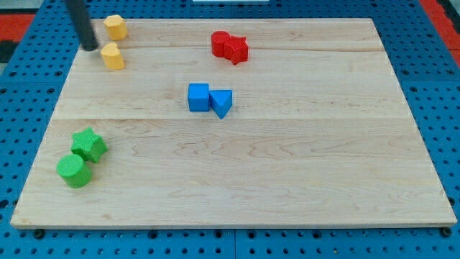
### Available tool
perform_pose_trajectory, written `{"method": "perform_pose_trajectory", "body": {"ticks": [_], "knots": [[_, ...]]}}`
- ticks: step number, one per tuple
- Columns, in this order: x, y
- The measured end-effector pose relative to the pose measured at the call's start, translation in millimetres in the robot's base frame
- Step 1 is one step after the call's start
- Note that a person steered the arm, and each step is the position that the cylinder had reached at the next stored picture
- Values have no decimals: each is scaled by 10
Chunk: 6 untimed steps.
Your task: Push the yellow heart downwards
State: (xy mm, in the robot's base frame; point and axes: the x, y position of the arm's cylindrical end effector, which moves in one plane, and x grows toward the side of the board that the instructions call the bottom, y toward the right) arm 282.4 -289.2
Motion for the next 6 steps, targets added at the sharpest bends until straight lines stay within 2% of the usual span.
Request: {"method": "perform_pose_trajectory", "body": {"ticks": [1, 3, 5, 6], "knots": [[-169, -159], [-915, 140], [-700, 765], [-379, 766]]}}
